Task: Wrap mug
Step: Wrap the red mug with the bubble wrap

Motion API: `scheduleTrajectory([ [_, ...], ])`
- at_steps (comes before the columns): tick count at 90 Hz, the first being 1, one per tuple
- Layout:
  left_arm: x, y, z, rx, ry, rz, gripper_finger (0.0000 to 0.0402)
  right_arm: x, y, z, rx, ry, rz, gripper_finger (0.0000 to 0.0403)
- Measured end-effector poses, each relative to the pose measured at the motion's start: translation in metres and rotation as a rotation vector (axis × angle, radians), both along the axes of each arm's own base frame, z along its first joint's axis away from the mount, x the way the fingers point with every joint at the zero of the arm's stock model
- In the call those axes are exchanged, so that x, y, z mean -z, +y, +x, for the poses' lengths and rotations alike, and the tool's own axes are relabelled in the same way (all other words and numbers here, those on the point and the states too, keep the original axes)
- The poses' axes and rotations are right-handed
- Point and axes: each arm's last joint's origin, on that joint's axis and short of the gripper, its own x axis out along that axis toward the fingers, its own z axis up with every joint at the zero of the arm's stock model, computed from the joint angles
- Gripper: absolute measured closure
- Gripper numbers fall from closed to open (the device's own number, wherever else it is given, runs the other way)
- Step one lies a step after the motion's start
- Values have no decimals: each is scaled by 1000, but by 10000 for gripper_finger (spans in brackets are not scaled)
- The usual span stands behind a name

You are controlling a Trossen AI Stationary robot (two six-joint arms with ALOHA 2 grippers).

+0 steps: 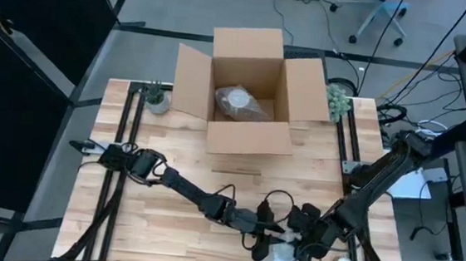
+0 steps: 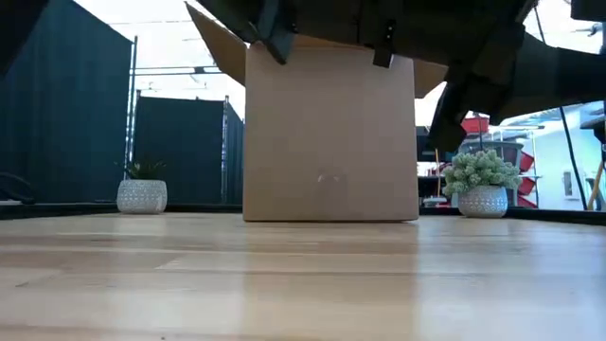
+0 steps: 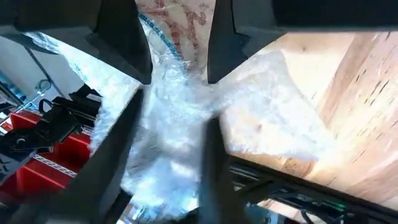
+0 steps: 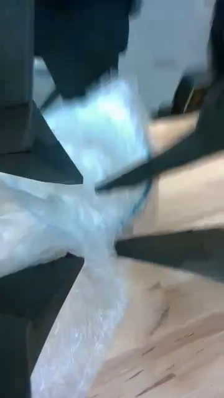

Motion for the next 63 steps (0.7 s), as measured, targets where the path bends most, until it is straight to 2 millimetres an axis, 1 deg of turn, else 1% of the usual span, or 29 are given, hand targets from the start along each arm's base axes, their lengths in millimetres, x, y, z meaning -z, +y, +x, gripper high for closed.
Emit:
scheduleTrajectory([
  [15, 0, 0, 0, 2, 1, 0, 261, -24, -12, -19, -36, -50, 1, 220],
  [23, 0, 0, 0, 7, 1, -2, 261, -28, -19, -25, 40, -83, -40, 220],
  [31, 0, 1, 0, 9, 2, -2, 261, -27, -19, -23, 119, -133, -80, 220],
  [42, 1, 1, 0, 8, 2, -2, 261, -12, -9, -14, 91, -98, -111, 220],
  [54, 1, 2, 0, 7, 2, -2, 261, 17, 5, 0, 48, 23, -127, 220],
  [63, 1, 3, 1, 6, 2, -3, 261, 38, 14, 13, 20, 74, -129, 220],
])
